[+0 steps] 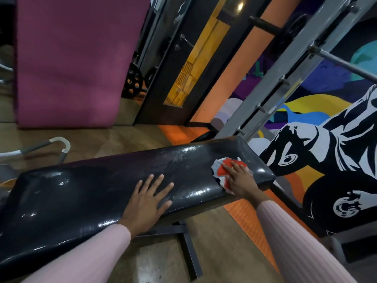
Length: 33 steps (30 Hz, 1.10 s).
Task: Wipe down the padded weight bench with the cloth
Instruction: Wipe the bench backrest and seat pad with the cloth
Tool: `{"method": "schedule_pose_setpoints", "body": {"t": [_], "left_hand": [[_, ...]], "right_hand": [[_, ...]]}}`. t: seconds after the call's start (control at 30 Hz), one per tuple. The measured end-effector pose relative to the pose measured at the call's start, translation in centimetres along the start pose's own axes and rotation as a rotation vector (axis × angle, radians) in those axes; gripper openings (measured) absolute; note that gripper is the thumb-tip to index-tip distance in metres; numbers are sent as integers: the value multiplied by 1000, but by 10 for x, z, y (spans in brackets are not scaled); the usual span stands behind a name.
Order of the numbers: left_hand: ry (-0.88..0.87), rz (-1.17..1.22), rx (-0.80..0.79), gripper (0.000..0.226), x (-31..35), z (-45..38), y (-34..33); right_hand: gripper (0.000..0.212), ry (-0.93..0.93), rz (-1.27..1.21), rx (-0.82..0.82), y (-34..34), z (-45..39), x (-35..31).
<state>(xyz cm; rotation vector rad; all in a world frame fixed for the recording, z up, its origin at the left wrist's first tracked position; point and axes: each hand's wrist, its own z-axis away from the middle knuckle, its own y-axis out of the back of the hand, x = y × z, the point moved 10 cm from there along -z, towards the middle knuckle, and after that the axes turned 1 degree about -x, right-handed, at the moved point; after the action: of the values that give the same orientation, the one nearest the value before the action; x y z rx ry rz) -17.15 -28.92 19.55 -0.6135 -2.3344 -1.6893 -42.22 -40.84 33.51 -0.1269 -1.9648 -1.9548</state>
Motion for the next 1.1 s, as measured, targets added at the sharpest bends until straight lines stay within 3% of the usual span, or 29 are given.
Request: {"method": "schedule_pose_setpoints", "body": {"t": [0.07,0.2,0.27,0.33,0.37,0.43,0.57,0.67,0.73,0.87,0.97,1.1], "left_hand": [[4,8,1,55,-1,0,0],[-3,16,1,56,2,0,1],[-5,30,-3,57,1,1,2],[-9,22,-15,57,1,1,2],[-8,18,-15,57,2,1,1],[-10,12,-10,56,2,1,1],[-4,16,5,57,1,0,2],[-18,29,-2,58,1,0,1],[-20,48,-7,58,1,1,2],[-36,16,-5,58,1,0,-2],[-33,9,9,61,0,-1,0],[-27,-5,19,58,0,0,3]], "right_hand": [[54,-21,0,-25,-7,-8,-19],[52,176,-20,-12,-17,29,-58],[51,219,-40,9,-12,47,-45],[51,137,-70,-33,-8,44,-12],[58,85,-57,-58,-9,35,4],[93,55,-39,-75,-6,16,11],[59,38,8,7,-6,13,-47],[64,222,42,9,-14,46,-86],[55,287,43,13,-15,59,-76],[53,102,16,-36,-12,34,-17],[67,-3,43,-16,-9,11,-27],[67,183,17,42,-17,41,-100]]}}
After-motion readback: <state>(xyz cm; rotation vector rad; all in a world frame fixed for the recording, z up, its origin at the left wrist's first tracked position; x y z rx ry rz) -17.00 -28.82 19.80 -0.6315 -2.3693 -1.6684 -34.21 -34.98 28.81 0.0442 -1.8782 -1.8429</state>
